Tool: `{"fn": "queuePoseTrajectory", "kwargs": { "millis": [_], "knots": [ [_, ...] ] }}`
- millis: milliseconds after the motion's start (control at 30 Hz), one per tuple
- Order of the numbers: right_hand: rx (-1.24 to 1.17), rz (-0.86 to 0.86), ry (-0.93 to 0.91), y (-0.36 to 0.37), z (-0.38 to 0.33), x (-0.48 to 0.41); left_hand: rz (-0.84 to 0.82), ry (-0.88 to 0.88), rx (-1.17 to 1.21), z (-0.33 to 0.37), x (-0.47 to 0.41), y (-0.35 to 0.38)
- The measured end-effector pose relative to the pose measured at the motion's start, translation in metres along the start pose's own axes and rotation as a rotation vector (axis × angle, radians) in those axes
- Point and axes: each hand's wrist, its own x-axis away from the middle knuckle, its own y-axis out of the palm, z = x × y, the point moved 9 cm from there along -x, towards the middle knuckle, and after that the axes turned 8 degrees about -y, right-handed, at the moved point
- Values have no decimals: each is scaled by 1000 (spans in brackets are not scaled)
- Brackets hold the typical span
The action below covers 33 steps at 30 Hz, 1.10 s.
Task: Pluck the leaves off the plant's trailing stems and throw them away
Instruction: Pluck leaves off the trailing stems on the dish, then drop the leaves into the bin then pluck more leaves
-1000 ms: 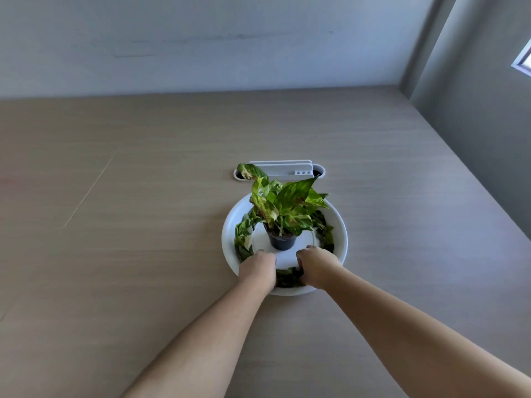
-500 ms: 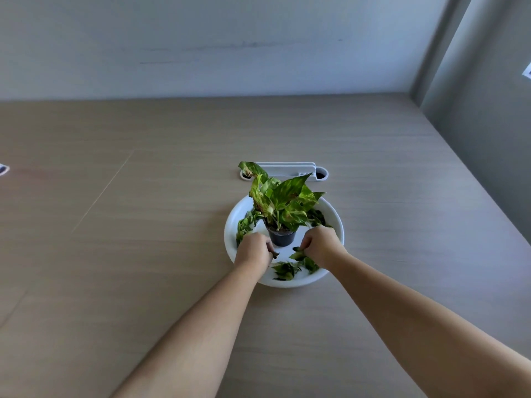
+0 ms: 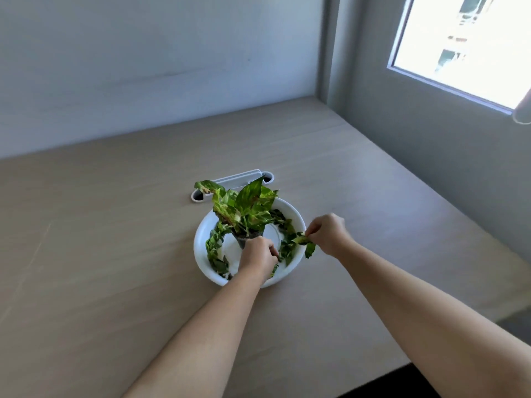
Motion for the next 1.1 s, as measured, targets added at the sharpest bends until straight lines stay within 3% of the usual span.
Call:
{"fn": "queuePoseTrajectory", "kwargs": {
  "millis": [133, 333, 533, 667, 867, 1100],
  "knots": [
    [-43, 96, 87, -63, 30, 27, -94, 141, -19, 68, 17, 35],
    [-55, 332, 245, -198, 133, 103, -203, 396, -33, 217, 69, 111],
    [-29, 591, 416, -345, 273, 230, -397, 643, -68, 368, 183, 260],
    [-46, 676, 562, -406, 376, 320, -539, 793, -148, 443, 276, 362],
    [-81, 744, 790, -421, 499, 415, -733, 832, -323, 472, 357, 492],
    [-146, 762, 1000, -384, 611, 451, -852, 831, -487, 466, 369, 616]
  ]
}}
